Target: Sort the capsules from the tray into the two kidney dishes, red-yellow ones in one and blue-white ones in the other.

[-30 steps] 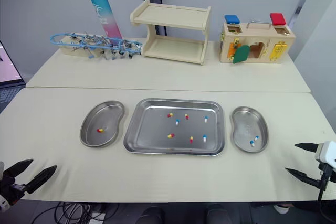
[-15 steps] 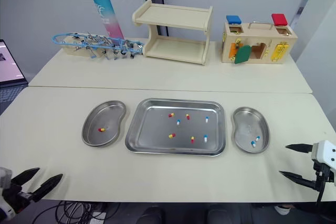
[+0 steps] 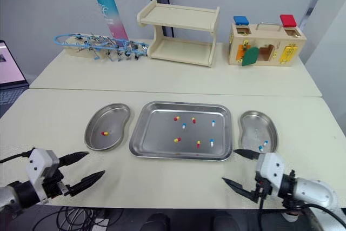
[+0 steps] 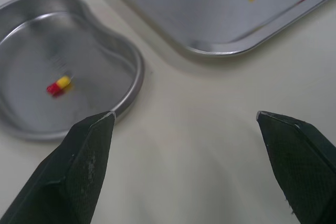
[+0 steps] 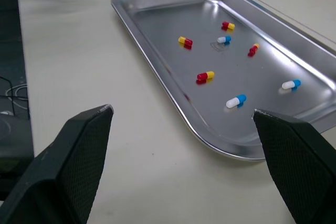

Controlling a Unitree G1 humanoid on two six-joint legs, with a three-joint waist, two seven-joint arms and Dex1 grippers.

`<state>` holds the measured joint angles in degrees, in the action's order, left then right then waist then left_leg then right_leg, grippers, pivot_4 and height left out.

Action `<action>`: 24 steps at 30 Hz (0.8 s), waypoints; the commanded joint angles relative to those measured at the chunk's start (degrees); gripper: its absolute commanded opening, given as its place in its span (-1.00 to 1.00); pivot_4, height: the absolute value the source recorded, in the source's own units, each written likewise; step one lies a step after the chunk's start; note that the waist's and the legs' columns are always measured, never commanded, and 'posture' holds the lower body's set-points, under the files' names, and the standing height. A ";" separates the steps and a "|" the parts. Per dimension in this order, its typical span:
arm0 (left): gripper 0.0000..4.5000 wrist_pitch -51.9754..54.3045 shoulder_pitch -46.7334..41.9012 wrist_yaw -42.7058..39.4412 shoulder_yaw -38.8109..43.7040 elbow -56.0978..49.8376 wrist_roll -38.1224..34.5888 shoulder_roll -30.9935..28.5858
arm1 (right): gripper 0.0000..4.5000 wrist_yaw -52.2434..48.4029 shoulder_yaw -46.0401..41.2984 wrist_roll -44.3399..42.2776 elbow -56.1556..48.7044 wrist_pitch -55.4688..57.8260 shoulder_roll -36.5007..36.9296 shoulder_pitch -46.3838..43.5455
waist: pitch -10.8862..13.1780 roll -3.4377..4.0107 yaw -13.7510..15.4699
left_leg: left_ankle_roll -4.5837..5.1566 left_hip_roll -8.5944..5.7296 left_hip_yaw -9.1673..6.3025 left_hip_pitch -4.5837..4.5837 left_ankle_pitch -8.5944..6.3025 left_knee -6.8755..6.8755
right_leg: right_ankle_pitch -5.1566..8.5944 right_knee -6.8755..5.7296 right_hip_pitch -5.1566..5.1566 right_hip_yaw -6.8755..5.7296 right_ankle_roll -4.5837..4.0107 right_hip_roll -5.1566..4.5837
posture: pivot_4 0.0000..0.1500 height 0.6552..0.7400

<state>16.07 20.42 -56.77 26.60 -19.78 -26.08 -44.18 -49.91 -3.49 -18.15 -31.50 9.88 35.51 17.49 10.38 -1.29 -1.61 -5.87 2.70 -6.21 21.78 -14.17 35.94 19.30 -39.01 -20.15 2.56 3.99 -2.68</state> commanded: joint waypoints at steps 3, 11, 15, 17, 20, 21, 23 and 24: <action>0.99 4.08 -9.45 -0.50 -7.74 -4.78 -1.09 -3.34 | 1.00 2.70 3.43 3.80 -0.46 -1.62 -0.44 -1.14 | 0.01 0.01 -0.03 | 0.00 -0.01 0.00 0.02 0.00 0.00 | 0.00 0.02 -0.01 0.00 0.00 0.00 | 1.00 1.00; 0.71 10.70 -31.30 -1.94 -23.22 0.54 1.48 -4.35 | 1.00 3.87 6.39 5.66 0.54 -3.38 -1.35 -2.14 | 0.02 0.04 -0.10 | 0.01 0.00 -0.02 0.01 0.00 0.00 | 0.00 -0.03 -0.03 -0.01 0.00 0.03 | 1.00 1.00; 0.30 11.74 -37.88 -2.07 -31.21 4.12 5.43 -2.43 | 1.00 4.65 7.45 5.61 -0.17 -3.12 -1.87 -2.02 | 0.04 0.07 -0.33 | 0.01 0.00 -0.02 0.02 0.00 -0.01 | 0.00 -0.03 -0.05 0.00 0.00 0.05 | 1.00 1.00; 0.30 11.82 -41.06 -1.50 -34.84 6.74 7.77 -0.28 | 1.00 5.17 7.79 5.74 -0.56 -2.67 -2.16 -2.16 | 0.05 0.06 -0.20 | 0.01 0.00 -0.03 0.04 0.00 0.01 | 0.00 -0.03 -0.05 -0.02 0.00 0.05 | 1.00 1.00; 0.30 11.77 -44.98 -1.45 -39.10 10.42 11.04 2.18 | 1.00 6.38 8.02 5.42 -1.22 -1.52 -2.72 -2.58 | 0.05 0.06 -0.17 | 0.01 -0.01 -0.04 0.06 0.00 0.04 | 0.00 -0.04 -0.05 -0.02 0.01 0.05 | 1.00 1.00; 0.30 11.61 -46.38 -1.17 -40.21 11.89 11.93 3.33 | 1.00 6.83 7.98 5.16 -1.44 -1.11 -2.98 -2.60 | 0.05 0.06 -0.17 | 0.01 -0.01 -0.04 0.07 0.00 0.03 | 0.00 -0.04 -0.05 -0.02 0.01 0.05 | 1.00 1.00; 0.30 11.79 -48.97 -0.68 -42.28 14.78 13.61 5.56 | 1.00 7.38 8.37 5.14 -1.92 -0.66 -3.19 -2.32 | 0.05 0.06 -0.15 | 0.01 -0.01 -0.05 0.07 0.00 0.03 | 0.00 -0.04 -0.05 -0.03 0.01 0.05 | 1.00 1.00; 0.30 11.81 -49.91 -0.85 -43.26 16.03 14.50 6.22 | 1.00 7.53 8.73 5.31 -2.30 -0.48 -3.22 -2.13 | 0.05 0.06 -0.13 | 0.01 -0.01 -0.05 0.08 0.00 0.04 | 0.00 -0.04 -0.05 -0.04 0.01 0.05 | 1.00 1.00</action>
<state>28.27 -27.89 -57.92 -15.41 -4.79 -13.23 -38.62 -43.06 4.87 -12.47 -31.18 9.36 32.47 15.06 10.43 -1.23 -1.74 -5.86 2.69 -6.25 21.86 -14.17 35.98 19.29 -39.05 -20.20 2.53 4.00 -2.63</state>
